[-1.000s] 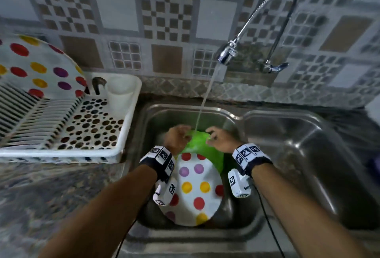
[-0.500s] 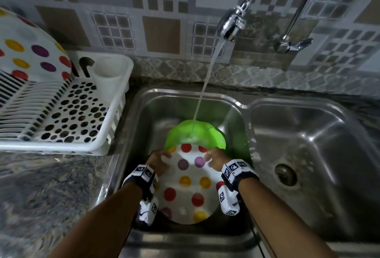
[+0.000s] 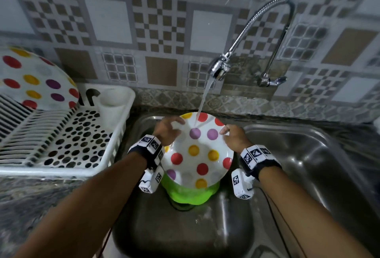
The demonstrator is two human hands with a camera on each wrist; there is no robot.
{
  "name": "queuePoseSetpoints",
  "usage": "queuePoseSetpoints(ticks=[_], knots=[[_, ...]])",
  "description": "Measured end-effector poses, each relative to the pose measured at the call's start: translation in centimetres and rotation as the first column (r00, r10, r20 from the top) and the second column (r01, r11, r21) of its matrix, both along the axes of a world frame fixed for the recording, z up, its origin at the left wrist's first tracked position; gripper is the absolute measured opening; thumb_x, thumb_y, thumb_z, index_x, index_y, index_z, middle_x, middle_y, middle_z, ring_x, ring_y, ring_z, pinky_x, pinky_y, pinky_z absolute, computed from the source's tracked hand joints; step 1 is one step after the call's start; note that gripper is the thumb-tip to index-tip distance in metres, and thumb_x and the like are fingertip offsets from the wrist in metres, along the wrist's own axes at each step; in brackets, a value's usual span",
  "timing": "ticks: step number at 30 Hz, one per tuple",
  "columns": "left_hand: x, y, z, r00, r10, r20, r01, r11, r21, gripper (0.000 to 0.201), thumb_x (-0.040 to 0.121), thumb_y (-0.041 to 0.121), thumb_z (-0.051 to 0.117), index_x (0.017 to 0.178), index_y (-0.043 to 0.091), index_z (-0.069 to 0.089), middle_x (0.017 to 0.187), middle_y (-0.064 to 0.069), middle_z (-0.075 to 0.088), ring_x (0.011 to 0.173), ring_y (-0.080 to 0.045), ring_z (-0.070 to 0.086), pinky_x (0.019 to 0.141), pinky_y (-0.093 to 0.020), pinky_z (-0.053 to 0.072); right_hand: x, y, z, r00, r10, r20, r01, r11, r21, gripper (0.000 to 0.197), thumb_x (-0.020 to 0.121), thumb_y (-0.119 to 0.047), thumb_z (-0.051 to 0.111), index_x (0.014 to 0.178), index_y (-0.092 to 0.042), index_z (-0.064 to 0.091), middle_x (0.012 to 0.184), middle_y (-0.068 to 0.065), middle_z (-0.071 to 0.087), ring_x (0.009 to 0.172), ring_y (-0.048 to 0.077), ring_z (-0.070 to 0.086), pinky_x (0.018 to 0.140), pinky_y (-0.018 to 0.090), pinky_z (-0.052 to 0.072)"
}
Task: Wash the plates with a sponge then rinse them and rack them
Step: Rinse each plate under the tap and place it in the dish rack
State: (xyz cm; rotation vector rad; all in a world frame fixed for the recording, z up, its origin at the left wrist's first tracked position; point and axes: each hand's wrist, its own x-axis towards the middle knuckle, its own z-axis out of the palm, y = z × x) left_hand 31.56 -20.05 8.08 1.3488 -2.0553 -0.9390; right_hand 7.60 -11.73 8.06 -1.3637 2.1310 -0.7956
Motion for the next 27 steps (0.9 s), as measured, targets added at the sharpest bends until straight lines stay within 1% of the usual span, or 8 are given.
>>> queuePoseSetpoints(ticks=[5,10,13,15,18,20,22,27], knots=[[-2.5,-0.9,2.7,0.986,-0.121,-0.113,0.127,0.99,0.053,0.039,0.074,0.003,0.064,0.088,0.039,0.069,0.092,-0.003,0.066,0.082,-0.017,0.06,0.082,-0.031,0.052,-2.6,1.4,2.6,0.999,-0.04,0.005,0.04,0.997,-0.061,0.018,0.075,-0.003,0.056,0.078,-0.021,0.059,0.099,0.005,0.066,0.089,0.02,0.061,0.077,0.027,0.047],[-6.2,0.1,5.8,0.858,-0.056,-0.511,0.197,0.954,0.226,0.032,0.088,-0.006,0.032,0.075,-0.008,0.062,0.049,0.0,0.058,0.04,-0.004,0.043,0.044,-0.01,0.031,-5.2,3.9,3.8,0.995,-0.099,0.021,0.101,0.984,-0.146,0.015,0.078,-0.002,0.06,0.089,-0.013,0.061,0.103,0.003,0.064,0.096,0.022,0.059,0.082,0.029,0.046],[-7.9,0.0,6.6,0.743,-0.021,-0.668,0.304,0.901,0.31,0.053,0.088,-0.007,0.03,0.053,0.001,0.069,0.064,-0.006,0.07,0.047,-0.005,0.048,0.049,-0.013,0.035,-6.0,5.5,4.0,0.992,-0.122,0.042,0.128,0.975,-0.183,0.017,0.08,-0.003,0.061,0.094,-0.012,0.059,0.101,0.001,0.062,0.092,0.021,0.057,0.078,0.03,0.044],[-8.0,-0.2,7.1,0.685,0.005,-0.729,0.37,0.859,0.354,0.05,0.088,-0.008,0.03,0.061,-0.001,0.071,0.064,-0.004,0.07,0.046,-0.002,0.045,0.049,-0.009,0.036,-6.3,6.3,3.7,0.99,-0.12,0.07,0.131,0.972,-0.194,0.018,0.081,-0.001,0.06,0.094,-0.013,0.056,0.098,0.003,0.062,0.086,0.022,0.057,0.072,0.029,0.044],[-6.7,-0.6,6.4,0.753,0.002,-0.658,0.251,0.923,0.29,0.027,0.09,-0.011,0.031,0.087,-0.016,0.058,0.056,0.001,0.062,0.044,-0.001,0.042,0.049,-0.01,0.032,-5.9,6.7,3.2,0.994,-0.051,0.097,0.069,0.978,-0.196,0.023,0.08,0.003,0.059,0.094,-0.014,0.054,0.088,0.014,0.064,0.073,0.026,0.058,0.064,0.032,0.049],[-4.9,-1.1,5.1,0.779,0.007,-0.628,0.154,0.967,0.202,0.022,0.089,-0.017,0.038,0.102,-0.022,0.056,0.076,-0.007,0.066,0.055,0.001,0.052,0.055,-0.008,0.039,-5.1,6.2,3.3,0.996,0.005,0.09,0.015,0.976,-0.219,0.024,0.079,0.006,0.061,0.093,-0.014,0.057,0.087,0.015,0.065,0.072,0.025,0.058,0.06,0.025,0.048],[-2.7,-1.3,3.5,0.811,-0.049,-0.583,0.114,0.991,0.075,0.026,0.085,-0.019,0.05,0.106,-0.011,0.063,0.098,-0.006,0.064,0.067,0.008,0.059,0.065,-0.006,0.045,-3.7,4.9,3.7,0.994,0.05,0.093,-0.024,0.965,-0.263,0.025,0.078,0.008,0.062,0.094,-0.012,0.062,0.093,0.012,0.067,0.079,0.023,0.061,0.062,0.015,0.047],[2.3,-1.0,0.5,0.892,0.168,-0.42,-0.167,0.985,0.04,0.032,0.081,-0.006,0.061,0.097,0.021,0.065,0.088,-0.009,0.064,0.071,-0.008,0.06,0.067,-0.021,0.048,0.5,0.7,5.3,0.984,0.159,0.076,-0.135,0.957,-0.258,0.031,0.082,0.005,0.059,0.104,-0.014,0.069,0.103,0.003,0.068,0.09,0.014,0.062,0.07,0.004,0.044]])
